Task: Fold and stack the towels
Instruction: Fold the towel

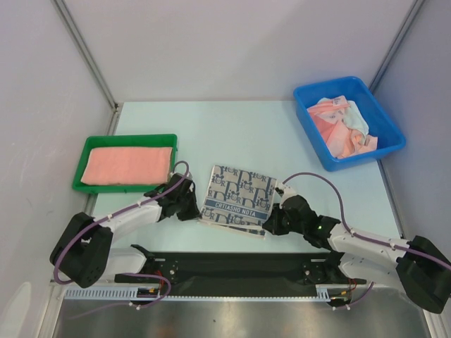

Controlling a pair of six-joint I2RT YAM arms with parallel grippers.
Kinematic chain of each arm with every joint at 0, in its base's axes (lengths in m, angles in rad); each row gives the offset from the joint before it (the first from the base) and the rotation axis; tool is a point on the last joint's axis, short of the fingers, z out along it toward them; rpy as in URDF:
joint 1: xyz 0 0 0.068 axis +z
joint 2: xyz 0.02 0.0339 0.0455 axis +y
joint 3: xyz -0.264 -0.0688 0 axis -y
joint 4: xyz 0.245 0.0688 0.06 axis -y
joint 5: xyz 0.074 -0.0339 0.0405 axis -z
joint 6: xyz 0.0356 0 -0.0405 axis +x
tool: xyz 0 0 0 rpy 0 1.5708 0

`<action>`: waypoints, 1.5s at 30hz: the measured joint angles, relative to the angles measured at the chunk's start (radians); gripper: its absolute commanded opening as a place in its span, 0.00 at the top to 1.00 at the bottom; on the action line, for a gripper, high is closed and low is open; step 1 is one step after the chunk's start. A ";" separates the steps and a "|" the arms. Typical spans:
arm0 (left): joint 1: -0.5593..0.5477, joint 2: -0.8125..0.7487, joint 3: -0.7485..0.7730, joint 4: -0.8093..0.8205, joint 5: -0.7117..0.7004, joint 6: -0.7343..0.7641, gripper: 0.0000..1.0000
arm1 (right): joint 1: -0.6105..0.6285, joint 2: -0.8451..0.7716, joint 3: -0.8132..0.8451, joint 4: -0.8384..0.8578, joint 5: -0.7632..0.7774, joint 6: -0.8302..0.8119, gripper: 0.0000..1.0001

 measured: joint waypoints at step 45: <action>-0.073 -0.175 -0.125 -0.007 0.041 -0.076 0.73 | 0.073 -0.346 -0.139 -0.185 -0.022 0.140 0.64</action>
